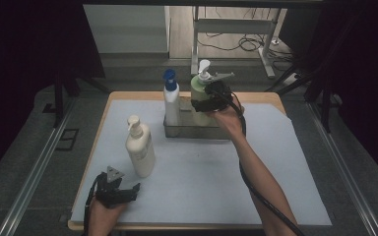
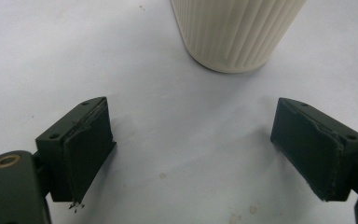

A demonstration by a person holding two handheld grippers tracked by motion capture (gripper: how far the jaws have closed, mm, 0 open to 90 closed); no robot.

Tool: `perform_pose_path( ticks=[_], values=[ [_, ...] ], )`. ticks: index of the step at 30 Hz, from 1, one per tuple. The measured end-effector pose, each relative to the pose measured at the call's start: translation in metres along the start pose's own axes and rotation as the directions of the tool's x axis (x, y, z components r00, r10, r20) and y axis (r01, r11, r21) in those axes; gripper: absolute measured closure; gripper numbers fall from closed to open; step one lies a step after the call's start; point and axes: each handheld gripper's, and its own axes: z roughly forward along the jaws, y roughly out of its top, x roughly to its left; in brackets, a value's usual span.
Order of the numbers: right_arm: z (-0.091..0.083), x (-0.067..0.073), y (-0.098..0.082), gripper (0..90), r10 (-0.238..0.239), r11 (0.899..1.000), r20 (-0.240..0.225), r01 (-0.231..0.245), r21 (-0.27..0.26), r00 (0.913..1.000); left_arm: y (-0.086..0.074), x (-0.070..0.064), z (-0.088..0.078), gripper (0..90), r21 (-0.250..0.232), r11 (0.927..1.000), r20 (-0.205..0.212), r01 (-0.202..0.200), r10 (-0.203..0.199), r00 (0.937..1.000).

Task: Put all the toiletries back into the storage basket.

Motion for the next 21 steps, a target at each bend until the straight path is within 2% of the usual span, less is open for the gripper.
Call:
perform_pose_path(
  ticks=[21],
  values=[
    [0.018, 0.0, -0.017, 12.8, 0.012, 0.999, -0.014, -0.011, 0.045, 0.9998, 0.0, 0.0, 0.0, 12.2, 0.0, 1.0, 0.0, 0.001, -0.001, 1.0]
  ],
)
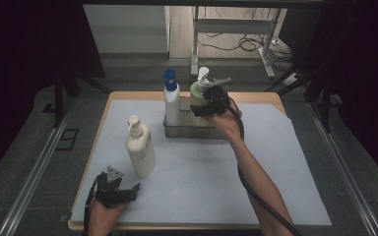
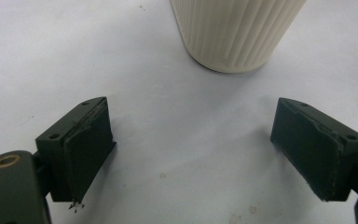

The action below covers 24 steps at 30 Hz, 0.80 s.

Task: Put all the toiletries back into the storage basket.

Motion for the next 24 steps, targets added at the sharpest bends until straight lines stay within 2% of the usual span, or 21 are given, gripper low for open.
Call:
perform_pose_path(
  ticks=[24],
  values=[
    [0.025, -0.002, -0.025, 12.7, 0.026, 0.998, -0.008, -0.026, 0.063, 0.9996, 0.0, 0.0, 0.0, 12.2, 0.0, 1.0, 0.0, 0.0, 0.0, 1.0]
  ],
)
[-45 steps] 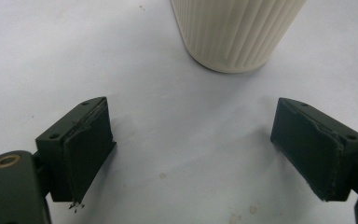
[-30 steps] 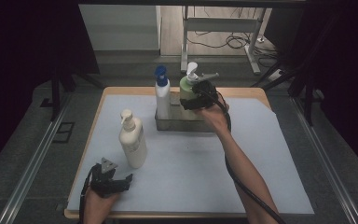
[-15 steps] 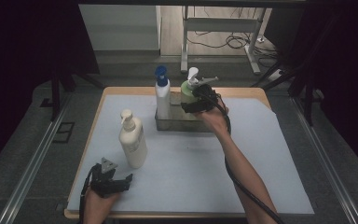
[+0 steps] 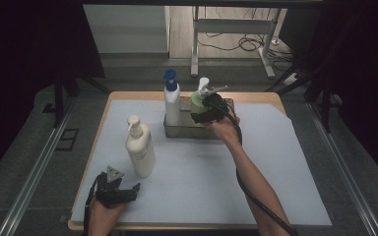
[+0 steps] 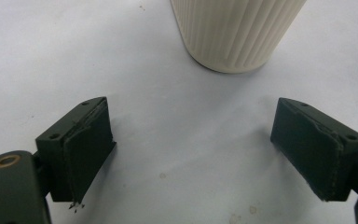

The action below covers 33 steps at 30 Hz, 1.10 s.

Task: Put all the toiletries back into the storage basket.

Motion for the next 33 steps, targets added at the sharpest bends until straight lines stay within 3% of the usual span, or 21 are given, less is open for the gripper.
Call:
perform_pose_path(
  ticks=[15, 22, 33],
  values=[
    [-0.001, -0.008, -0.001, 9.6, 0.015, 1.0, -0.058, -0.015, -0.001, 0.9982, 0.0, 0.0, 0.0, 12.2, 0.001, 1.0, 0.0, -0.002, 0.002, 1.0],
    [-0.012, -0.007, -0.006, 8.0, -0.018, 1.0, -0.049, 0.017, -0.008, 0.9986, 0.0, 0.0, 0.0, 12.3, 0.001, 1.0, -0.001, -0.002, 0.002, 1.0],
    [-0.024, -0.01, -0.021, 14.7, -0.009, 1.0, -0.084, 0.008, -0.006, 0.9964, 0.0, 0.0, 0.0, 12.2, 0.0, 1.0, 0.0, -0.001, 0.001, 1.0]
  ],
)
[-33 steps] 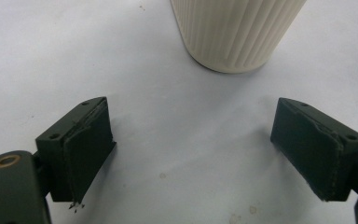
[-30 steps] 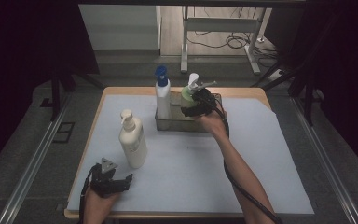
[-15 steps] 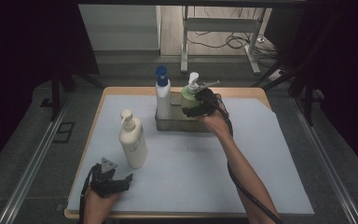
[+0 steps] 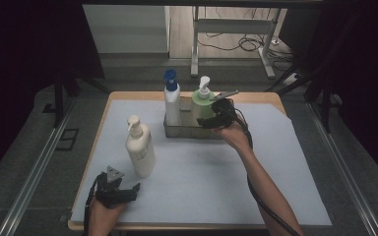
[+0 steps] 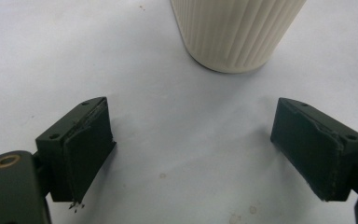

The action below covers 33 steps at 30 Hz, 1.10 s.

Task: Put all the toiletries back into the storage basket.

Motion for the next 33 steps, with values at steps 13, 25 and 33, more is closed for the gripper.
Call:
perform_pose_path(
  ticks=[13, 25, 33],
  values=[
    [-0.01, -0.004, -0.018, 43.0, 0.005, 1.0, 0.001, -0.005, 0.008, 1.0, 0.0, 0.0, 0.0, 12.2, 0.001, 1.0, -0.001, 0.0, 0.0, 1.0],
    [-0.017, -0.018, -0.025, 77.0, 0.042, 0.998, 0.061, -0.044, 0.037, 0.9973, 0.0, 0.0, 0.0, 12.2, 0.001, 1.0, -0.001, 0.0, 0.0, 1.0],
    [-0.009, -0.028, -0.022, 89.5, 0.083, 0.996, 0.094, -0.087, 0.035, 0.9921, 0.0, 0.0, 0.0, 12.3, 0.001, 1.0, -0.001, 0.0, 0.0, 1.0]
  ],
)
